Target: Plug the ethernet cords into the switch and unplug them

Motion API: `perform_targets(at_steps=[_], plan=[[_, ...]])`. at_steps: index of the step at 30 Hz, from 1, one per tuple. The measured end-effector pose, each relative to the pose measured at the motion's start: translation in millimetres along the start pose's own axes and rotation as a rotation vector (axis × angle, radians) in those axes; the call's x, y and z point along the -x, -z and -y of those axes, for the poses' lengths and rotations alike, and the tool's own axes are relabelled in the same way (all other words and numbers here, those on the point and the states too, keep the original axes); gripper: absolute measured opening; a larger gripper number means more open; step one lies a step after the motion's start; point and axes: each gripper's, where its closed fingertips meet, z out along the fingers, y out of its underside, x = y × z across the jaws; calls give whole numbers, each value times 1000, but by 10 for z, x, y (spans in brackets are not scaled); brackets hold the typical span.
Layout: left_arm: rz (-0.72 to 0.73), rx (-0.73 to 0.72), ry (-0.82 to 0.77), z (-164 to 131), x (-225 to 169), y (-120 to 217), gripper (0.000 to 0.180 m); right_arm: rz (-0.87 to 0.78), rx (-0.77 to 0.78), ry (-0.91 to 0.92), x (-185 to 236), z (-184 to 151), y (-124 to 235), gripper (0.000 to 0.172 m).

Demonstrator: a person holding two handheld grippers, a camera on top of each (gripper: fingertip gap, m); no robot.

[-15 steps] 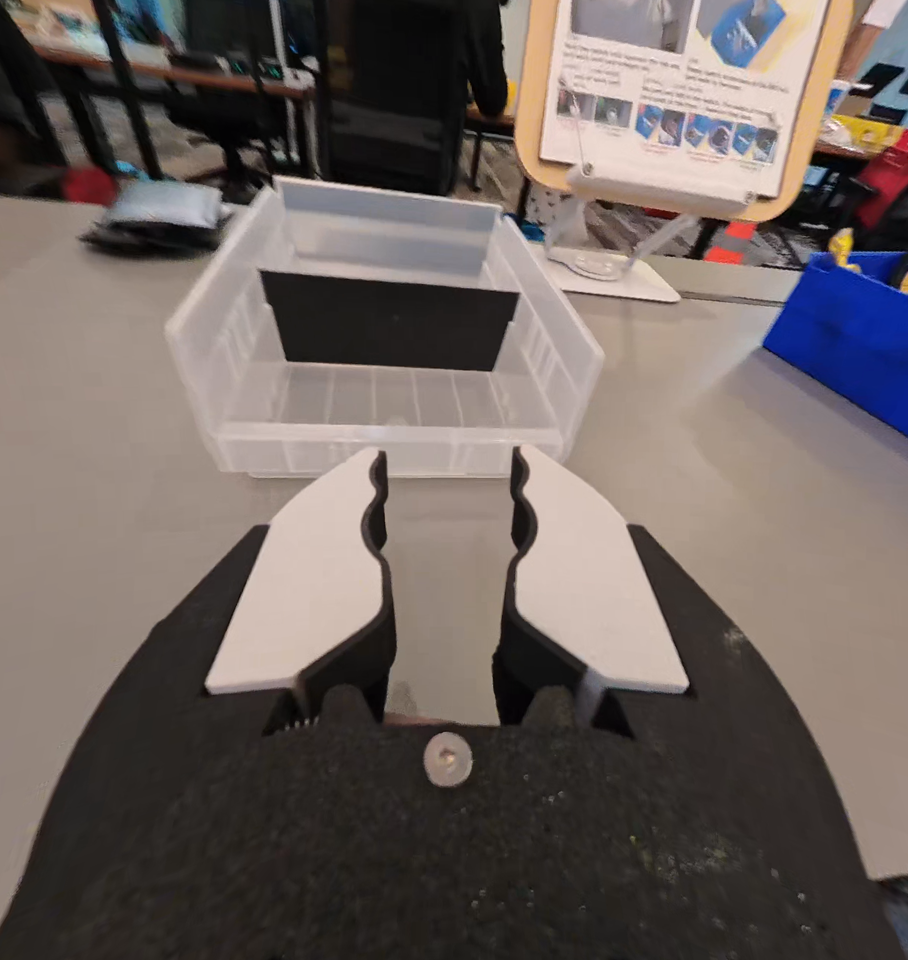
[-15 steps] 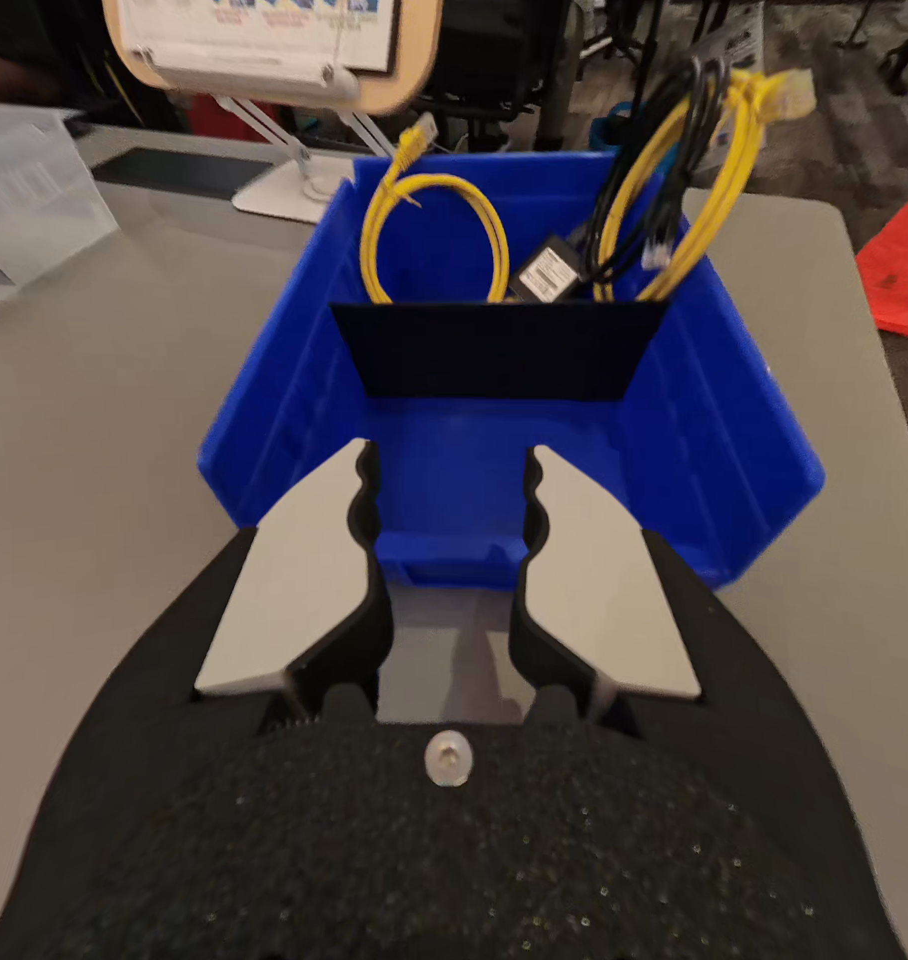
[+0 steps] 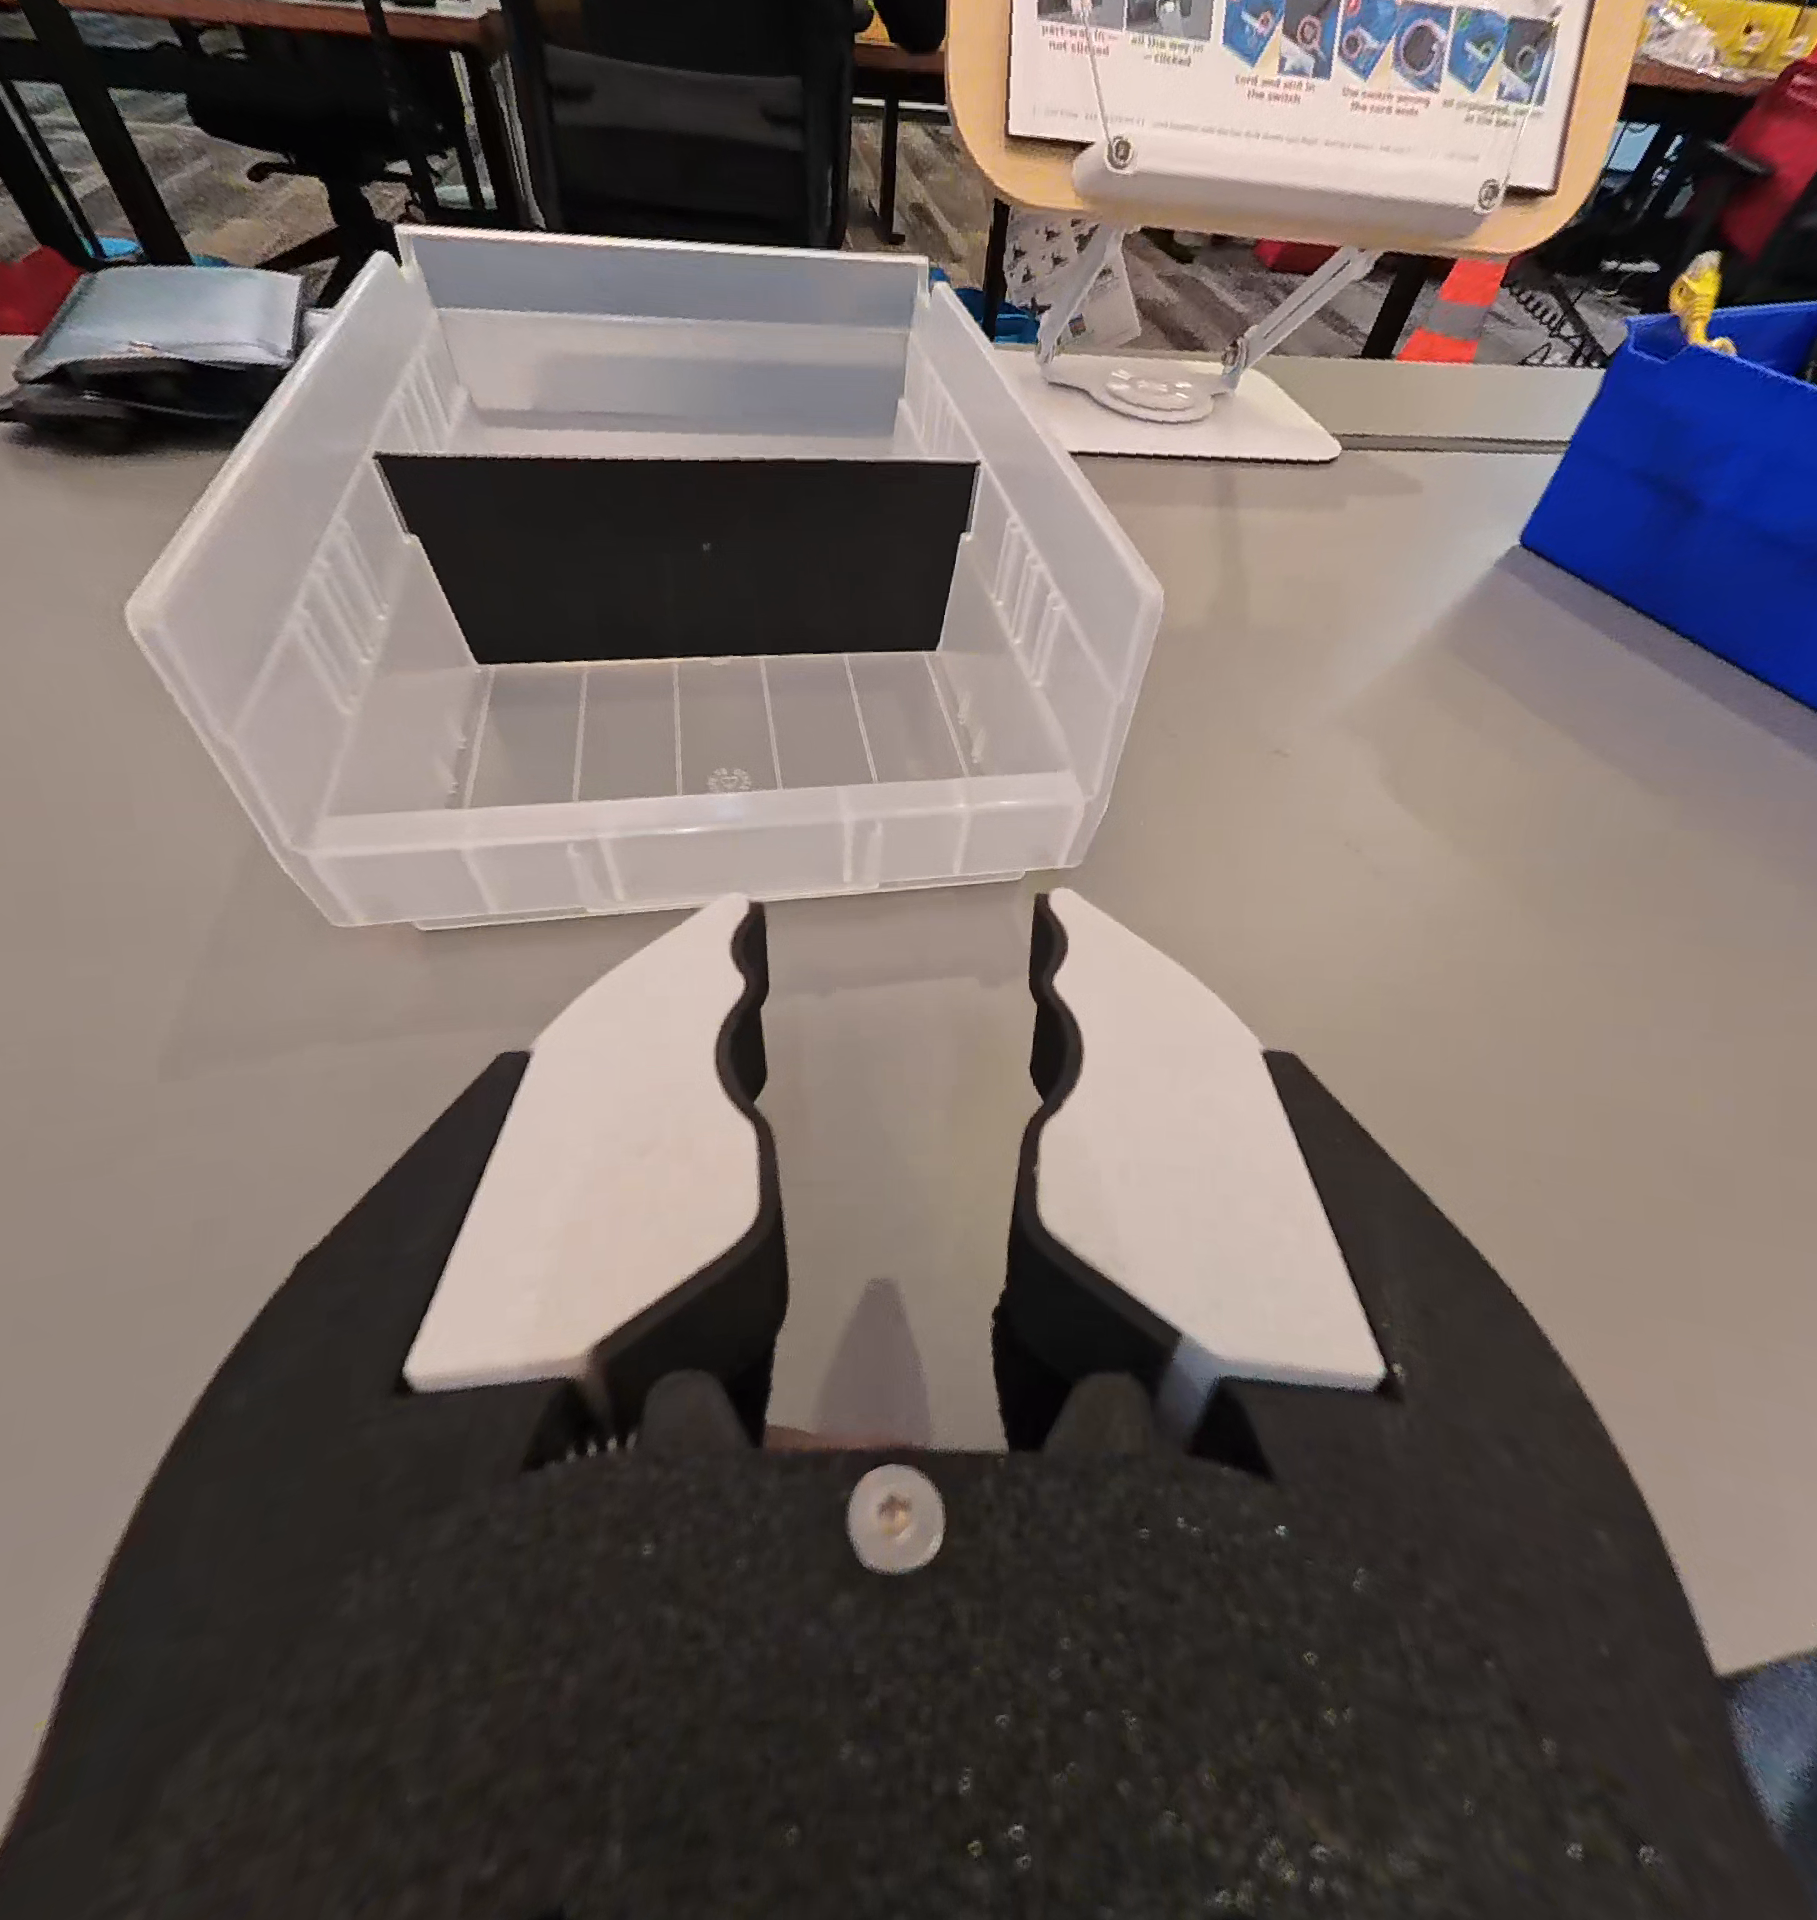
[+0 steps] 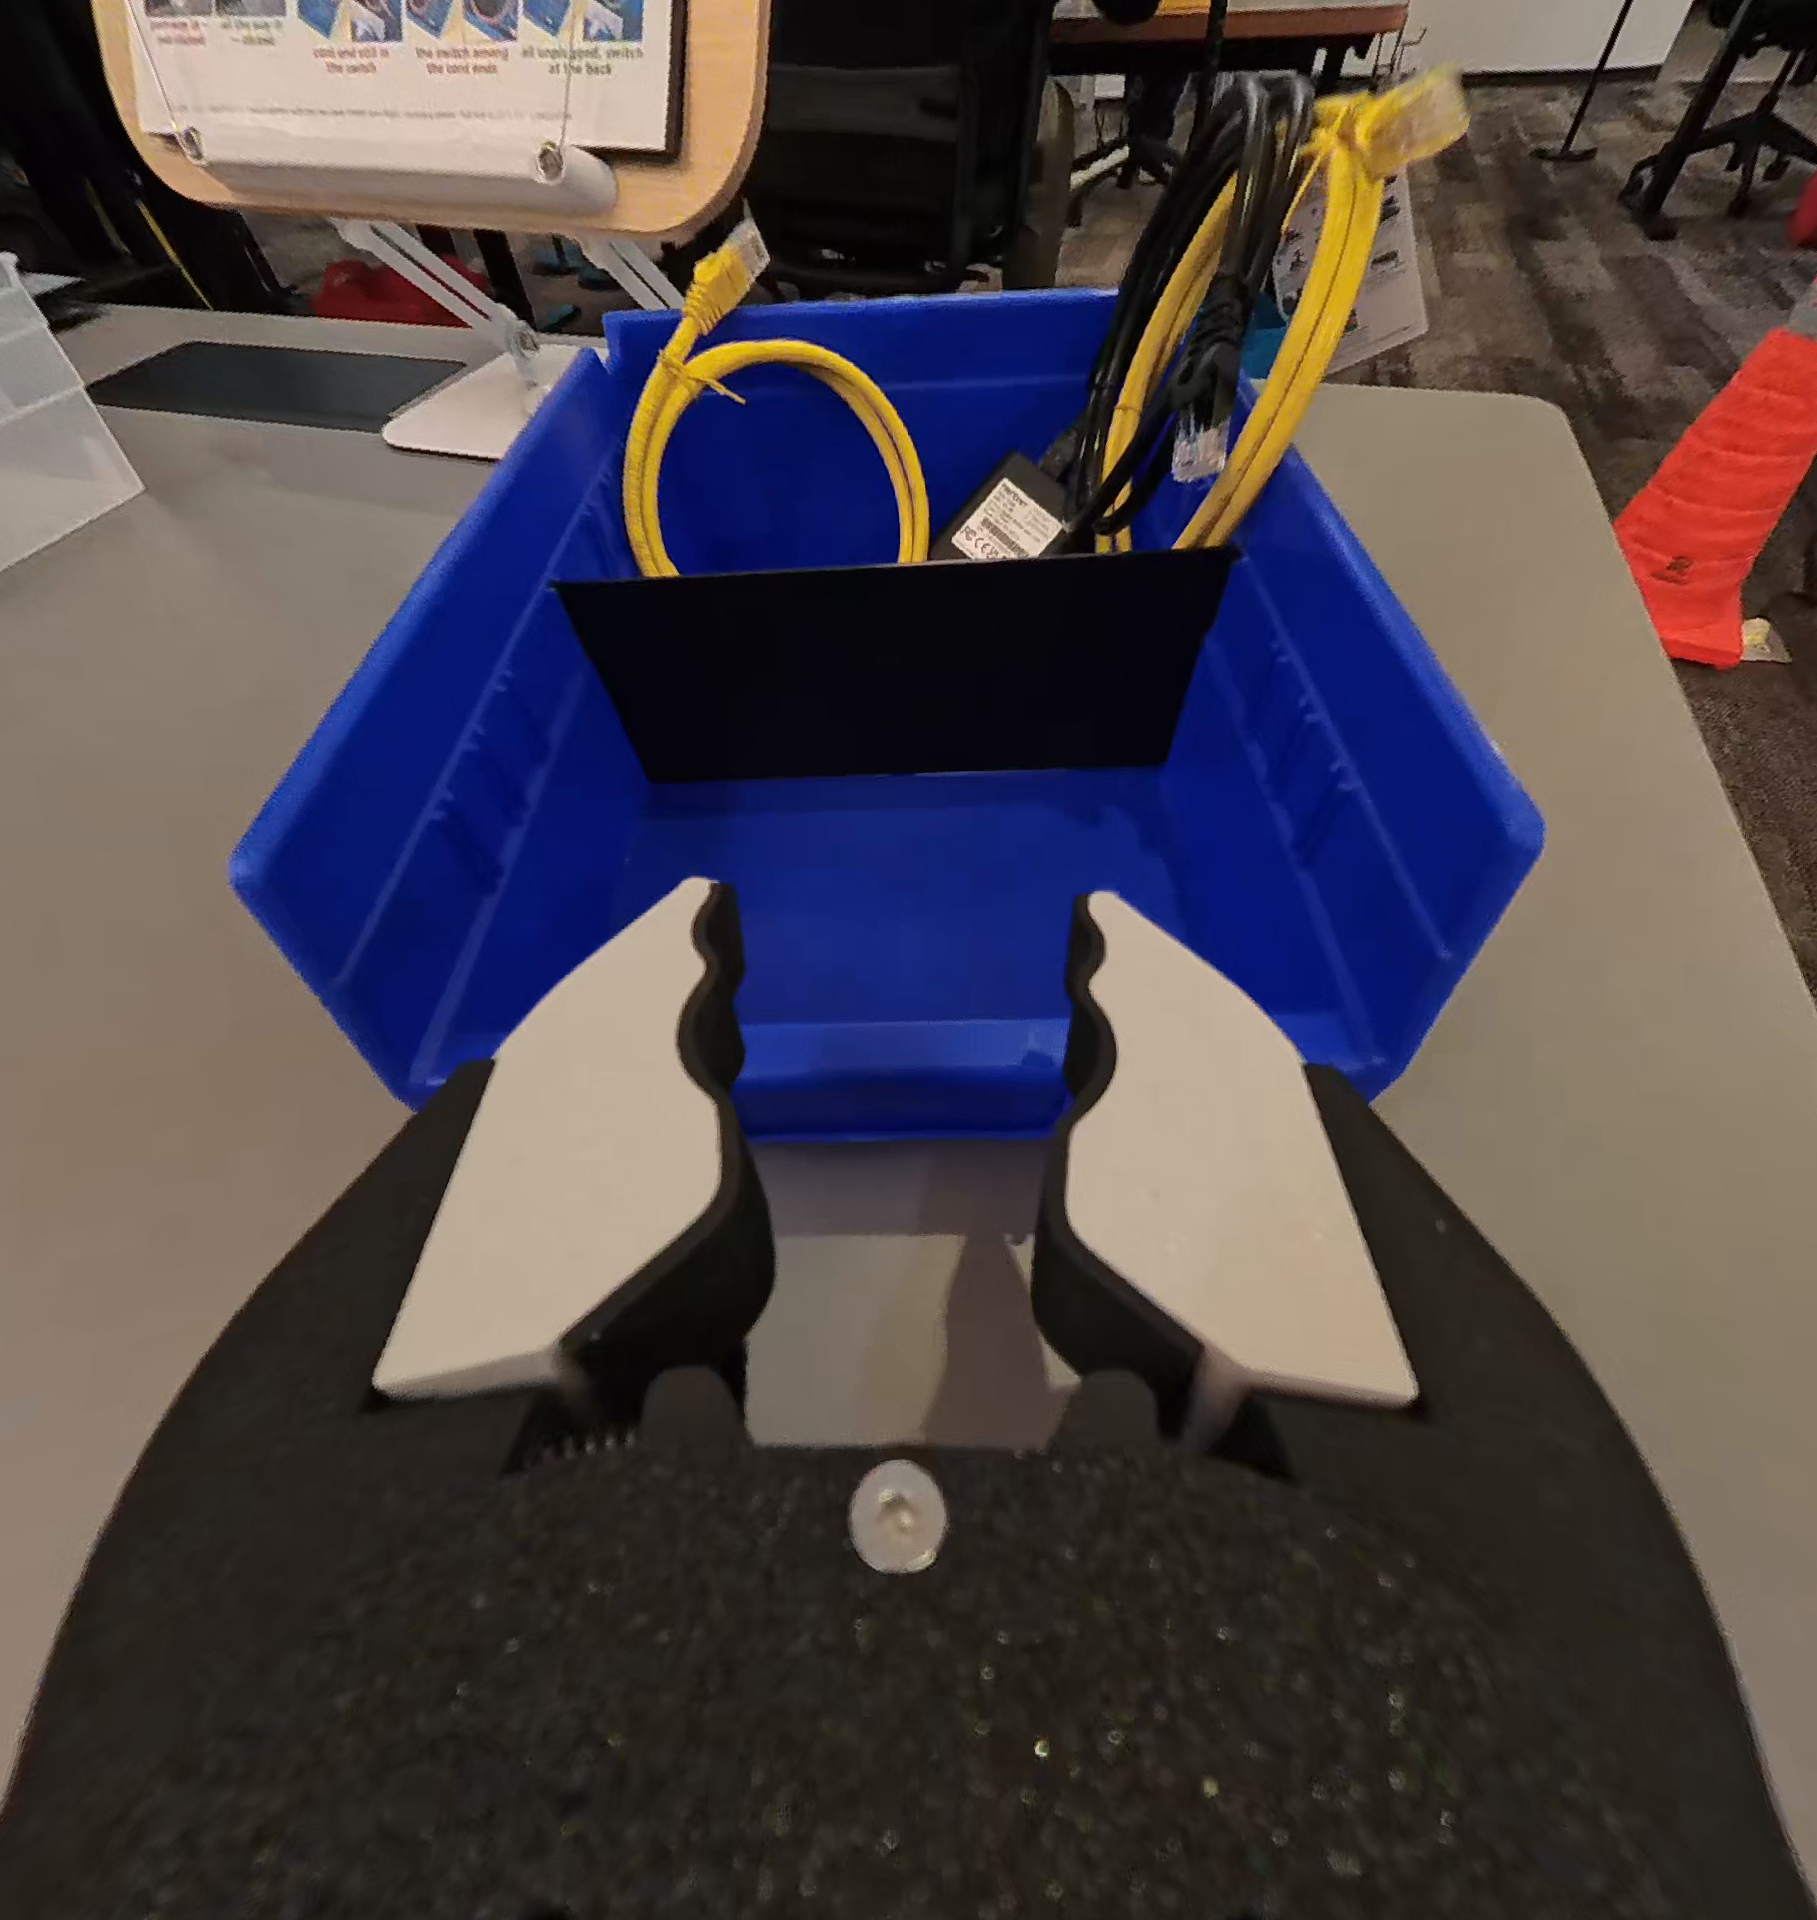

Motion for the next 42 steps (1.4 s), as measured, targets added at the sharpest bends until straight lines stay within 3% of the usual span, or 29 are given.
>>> perform_targets(at_steps=[12, 18, 21, 25, 26, 30, 34, 36, 42], plan=[[-57, 37, -6, -50, -158, -49, 50, -17, 4, 6, -44, -22, 18, 62], [-70, 50, -116, -55, -396, -135, 50, -25, 8, 11, -66, -17, -19, 62], [-133, 2, -213, 69, -973, -192, 48, -56, 47, -54, -131, -84, -22, 62], [-339, 58, -210, -12, -2460, -393, 59, -120, 11, -100, -315, -32, 33, 63], [-339, 72, -196, -23, -2785, -481, 70, -136, 7, -95, -375, -29, 43, 64], [-421, 105, -165, -45, -3938, -753, 71, -199, 18, -75, -633, -122, 54, 76], [-277, 105, -172, -58, -4382, -1253, 69, -177, 21, -120, -742, -161, -41, 79], [-293, 104, -112, -74, -4557, -1413, 67, -163, 37, -130, -771, -163, -143, 83], [-229, 138, -72, -57, -4693, -1888, 60, -111, 19, -155, -776, -20, -367, 85]])
